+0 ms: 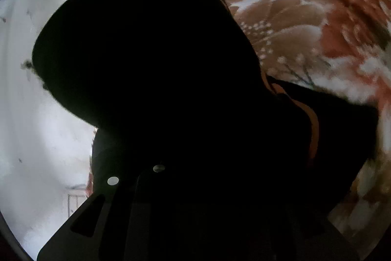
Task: Fold large clothes
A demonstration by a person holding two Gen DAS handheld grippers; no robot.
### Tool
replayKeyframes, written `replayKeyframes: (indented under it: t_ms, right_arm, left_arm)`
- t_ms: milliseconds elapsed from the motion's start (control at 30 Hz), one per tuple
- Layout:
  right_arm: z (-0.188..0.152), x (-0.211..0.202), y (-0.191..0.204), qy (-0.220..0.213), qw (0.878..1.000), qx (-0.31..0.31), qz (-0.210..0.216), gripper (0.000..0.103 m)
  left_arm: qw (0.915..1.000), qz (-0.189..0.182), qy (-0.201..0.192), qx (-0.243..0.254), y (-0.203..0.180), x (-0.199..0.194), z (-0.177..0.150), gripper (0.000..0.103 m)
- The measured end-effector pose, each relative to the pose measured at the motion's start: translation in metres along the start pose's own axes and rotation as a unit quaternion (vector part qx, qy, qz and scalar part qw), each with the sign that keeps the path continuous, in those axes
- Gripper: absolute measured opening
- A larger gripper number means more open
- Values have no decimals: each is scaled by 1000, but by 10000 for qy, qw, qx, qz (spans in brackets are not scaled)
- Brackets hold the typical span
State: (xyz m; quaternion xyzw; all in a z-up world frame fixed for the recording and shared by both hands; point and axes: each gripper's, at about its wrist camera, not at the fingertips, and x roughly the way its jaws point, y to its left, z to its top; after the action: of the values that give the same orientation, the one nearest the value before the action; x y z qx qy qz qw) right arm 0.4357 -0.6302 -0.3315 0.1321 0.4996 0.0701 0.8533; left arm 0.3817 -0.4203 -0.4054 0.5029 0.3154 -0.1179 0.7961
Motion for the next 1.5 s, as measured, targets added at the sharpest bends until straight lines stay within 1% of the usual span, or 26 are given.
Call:
replayKeyframes:
  t_ms: [100,200,267,333,400,533,600,667,700,800,867,967,1033,1100,1133,1167,1200,1233,1267,1300,1333,1367,1400,1433,1467,1500]
  right_arm:
    - [14,2,10,101,9991,17,418,97]
    - [34,11,18,397,9933,323,1034,97]
    - [44,23,28,742,9853,414,1482,97]
    - [50,42,41,1265,9705,532,1981,97]
    - [54,57,53,1616,9652,549,1980,97]
    - [50,92,69,2406,9554,478,1643,97]
    - [43,99,78,2648,9443,529,1879,97]
    - [43,91,89,2615,9439,349,1988,97]
    - [45,84,92,2520,9477,285,1935,97]
    - [57,58,90,2212,9544,388,1967,97]
    - [61,48,90,2114,9521,465,2160,97]
    - [54,59,100,2527,9373,408,2364,97]
    - [41,81,109,2911,9291,306,2261,97]
    - [28,101,117,3131,9224,232,2251,97]
    - [25,107,119,3168,9229,167,2184,94]
    - [20,113,120,3211,9232,93,2110,79]
    - [16,119,119,3251,9244,29,1995,48]
    - [15,121,115,3219,9300,-16,1775,28]
    - [15,121,111,3163,9334,-19,1692,20]
    - [14,116,105,3107,9303,81,1947,17]
    - [13,111,103,3072,9287,81,2076,16]
    - [12,103,102,3027,9281,32,2168,15]
    - [10,94,99,2992,9268,74,2270,15]
    - [8,89,96,2978,9249,142,2360,14]
    - [6,83,91,2952,9225,252,2474,14]
    - [6,78,87,2918,9205,377,2570,14]
  left_arm:
    - [9998,3,-121,181,0,-1,-8,17]
    - [9989,-16,-271,372,1,1,-16,17]
    - [9980,-19,-380,509,-2,1,-21,17]
    - [9970,-8,-458,622,-1,0,-26,17]
    - [9963,-11,-514,686,-3,1,-26,17]
    - [9949,4,-593,815,-6,-3,-24,17]
    - [9935,59,-624,947,-10,-6,-29,17]
    - [9922,92,-673,1044,-13,-7,-33,17]
    - [9917,87,-710,1070,-13,-7,-35,17]
    - [9912,67,-741,1098,-8,-6,-30,17]
    - [9911,59,-746,1104,-8,-7,-30,17]
    - [9909,64,-749,1118,-4,-4,-26,17]
    - [9905,78,-755,1145,-4,-5,-25,17]
    - [9895,113,-774,1219,-6,-7,-27,17]
    - [9889,126,-792,1250,-7,-8,-28,17]
    - [9884,133,-808,1276,-7,-7,-29,17]
    - [9881,142,-810,1302,-9,-8,-31,17]
    - [9874,165,-809,1347,-9,-7,-32,18]
    - [9867,201,-843,1376,-9,-7,-34,21]
    - [9852,277,-921,1421,-9,-9,-36,24]
    - [9840,339,-975,1449,-9,-12,-38,32]
    - [9826,381,-1063,1471,-7,-17,-41,46]
    - [9811,399,-1173,1486,-4,-25,-45,51]
    - [9802,406,-1244,1488,-2,-30,-48,65]
    - [9788,451,-1377,1444,4,-42,-56,71]
    - [9788,496,-1433,1379,10,-47,-60,71]
